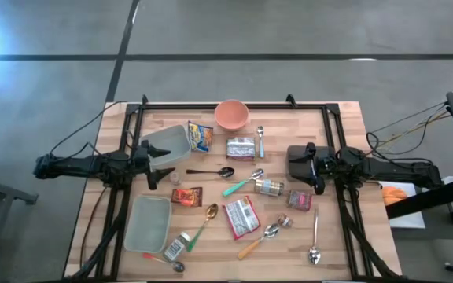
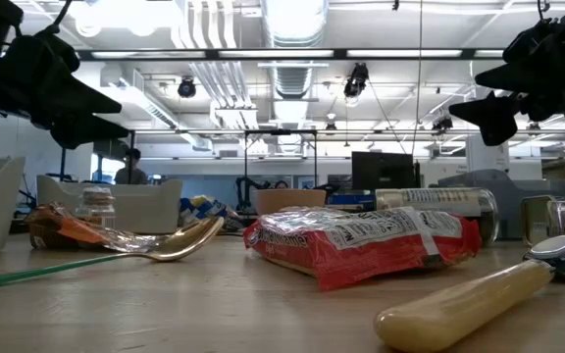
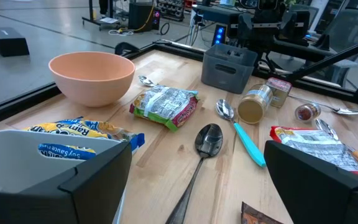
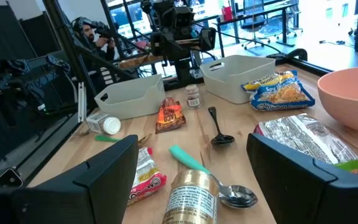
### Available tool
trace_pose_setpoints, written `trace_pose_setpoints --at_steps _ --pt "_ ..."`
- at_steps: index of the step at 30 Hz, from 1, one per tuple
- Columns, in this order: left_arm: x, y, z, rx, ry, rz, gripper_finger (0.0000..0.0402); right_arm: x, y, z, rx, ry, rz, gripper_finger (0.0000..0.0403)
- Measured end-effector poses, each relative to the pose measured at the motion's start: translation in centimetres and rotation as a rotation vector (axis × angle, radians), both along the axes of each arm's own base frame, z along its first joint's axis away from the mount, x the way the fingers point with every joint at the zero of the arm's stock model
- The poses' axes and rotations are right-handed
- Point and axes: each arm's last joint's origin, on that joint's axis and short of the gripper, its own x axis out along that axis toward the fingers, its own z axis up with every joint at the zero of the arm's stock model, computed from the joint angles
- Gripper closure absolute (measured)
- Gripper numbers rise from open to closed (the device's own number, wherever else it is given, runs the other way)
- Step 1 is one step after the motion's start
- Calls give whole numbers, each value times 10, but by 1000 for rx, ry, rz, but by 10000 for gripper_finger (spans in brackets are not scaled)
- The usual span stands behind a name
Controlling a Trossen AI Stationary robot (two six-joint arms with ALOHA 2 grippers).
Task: Pick & Place Food Item
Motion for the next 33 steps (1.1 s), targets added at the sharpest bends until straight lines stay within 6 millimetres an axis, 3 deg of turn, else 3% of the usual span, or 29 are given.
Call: trace_pose_setpoints --at_steps 27,33 --pt "0 0 0 55 16 -12 32 0 0 0 0 0 1 106" --pt "0 0 0 -105 -38 24 32 0 0 0 0 0 -5 106"
